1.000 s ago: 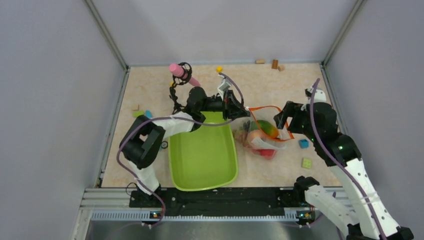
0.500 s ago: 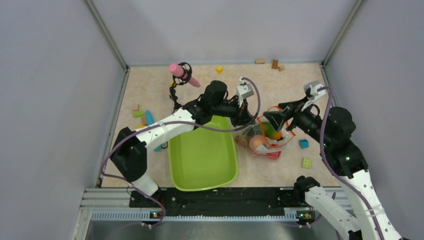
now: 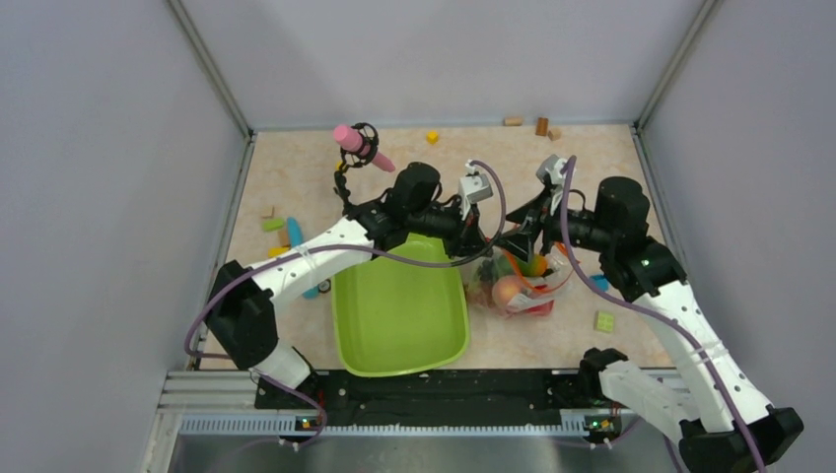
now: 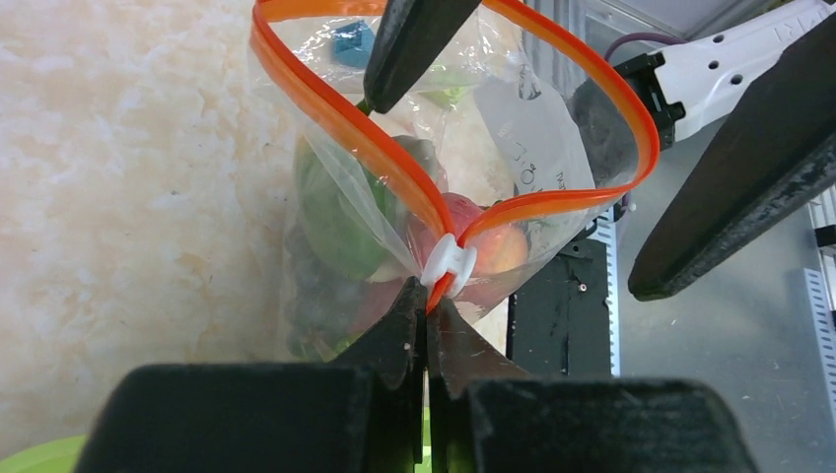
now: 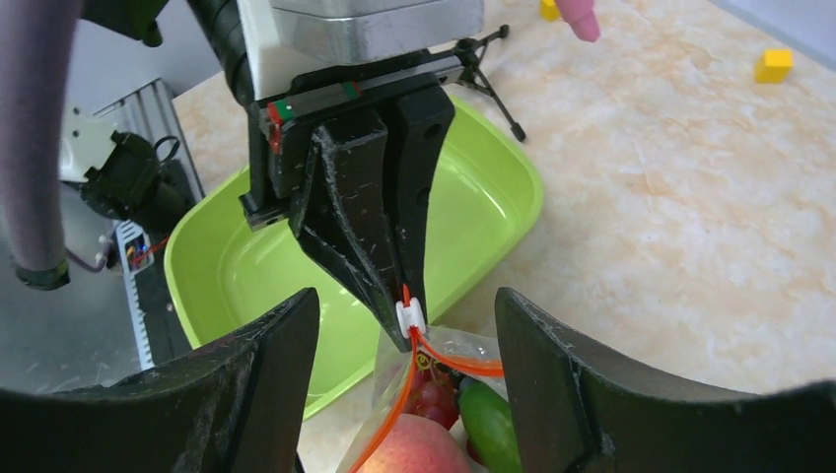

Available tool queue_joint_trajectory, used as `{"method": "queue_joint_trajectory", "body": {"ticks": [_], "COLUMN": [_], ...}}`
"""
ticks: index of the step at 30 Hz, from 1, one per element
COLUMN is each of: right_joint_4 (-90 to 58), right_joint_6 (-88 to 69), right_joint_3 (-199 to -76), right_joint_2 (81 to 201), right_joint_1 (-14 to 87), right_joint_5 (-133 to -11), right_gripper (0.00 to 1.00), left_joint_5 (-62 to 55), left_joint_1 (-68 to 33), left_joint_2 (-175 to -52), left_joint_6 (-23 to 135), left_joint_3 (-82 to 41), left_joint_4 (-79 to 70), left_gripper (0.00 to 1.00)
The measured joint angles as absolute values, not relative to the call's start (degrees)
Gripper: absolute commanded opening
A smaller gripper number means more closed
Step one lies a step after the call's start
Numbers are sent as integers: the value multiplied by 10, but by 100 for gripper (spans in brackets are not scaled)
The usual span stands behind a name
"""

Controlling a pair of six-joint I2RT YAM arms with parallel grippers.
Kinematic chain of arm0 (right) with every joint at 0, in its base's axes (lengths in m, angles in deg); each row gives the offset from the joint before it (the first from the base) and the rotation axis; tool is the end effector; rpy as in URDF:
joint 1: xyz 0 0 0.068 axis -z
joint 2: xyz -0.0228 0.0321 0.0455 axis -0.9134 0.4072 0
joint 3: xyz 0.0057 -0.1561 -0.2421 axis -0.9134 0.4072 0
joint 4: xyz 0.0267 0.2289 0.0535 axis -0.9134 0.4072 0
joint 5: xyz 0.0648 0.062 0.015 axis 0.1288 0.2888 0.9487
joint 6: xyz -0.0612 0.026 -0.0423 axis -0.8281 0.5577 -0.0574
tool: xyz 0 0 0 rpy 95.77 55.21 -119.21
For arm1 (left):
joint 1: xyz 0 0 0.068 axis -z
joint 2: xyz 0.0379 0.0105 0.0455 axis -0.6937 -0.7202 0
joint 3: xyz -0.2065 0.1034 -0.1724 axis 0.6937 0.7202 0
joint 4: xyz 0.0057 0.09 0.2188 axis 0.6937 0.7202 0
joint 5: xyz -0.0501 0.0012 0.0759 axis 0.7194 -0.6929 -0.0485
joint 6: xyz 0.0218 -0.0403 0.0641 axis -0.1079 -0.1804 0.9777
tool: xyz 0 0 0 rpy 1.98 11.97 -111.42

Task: Place the food in the zip-top bag and seal the zipper
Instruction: Zip the zipper food storage bag at the center of the board.

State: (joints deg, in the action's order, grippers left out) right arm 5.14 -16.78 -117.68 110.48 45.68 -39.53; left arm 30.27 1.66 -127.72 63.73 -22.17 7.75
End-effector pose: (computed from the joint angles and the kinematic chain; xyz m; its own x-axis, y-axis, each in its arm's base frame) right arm 0.1486 0.1013 0.3748 -0.2604 -0.1002 -0.9603 -0.8455 0.5039 0.1767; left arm 0.2170 -0.2864 0.3364 -0.3682 0.3076 -0.8774 0.9297 0.1094 -0.3518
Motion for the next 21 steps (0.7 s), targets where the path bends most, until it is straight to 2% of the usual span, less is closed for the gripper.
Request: {"method": "queue_joint_trajectory", "body": {"ticks": [8, 21], "right_joint_4": [40, 43], "right_joint_6": [-210, -245], "right_joint_3": [-1177, -1177], "right_joint_2": [1132, 1168], "right_joint_1": [457, 457], "right_joint_5": [-323, -289], "right_gripper": [60, 50], "left_joint_5": [318, 316], "left_joint_1": [17, 17], "left_joint_2": [-1266, -1234], "left_joint_6": [631, 627], "left_joint_3": [-200, -169], "left_joint_4": [66, 41], "left_gripper": [0, 0]}}
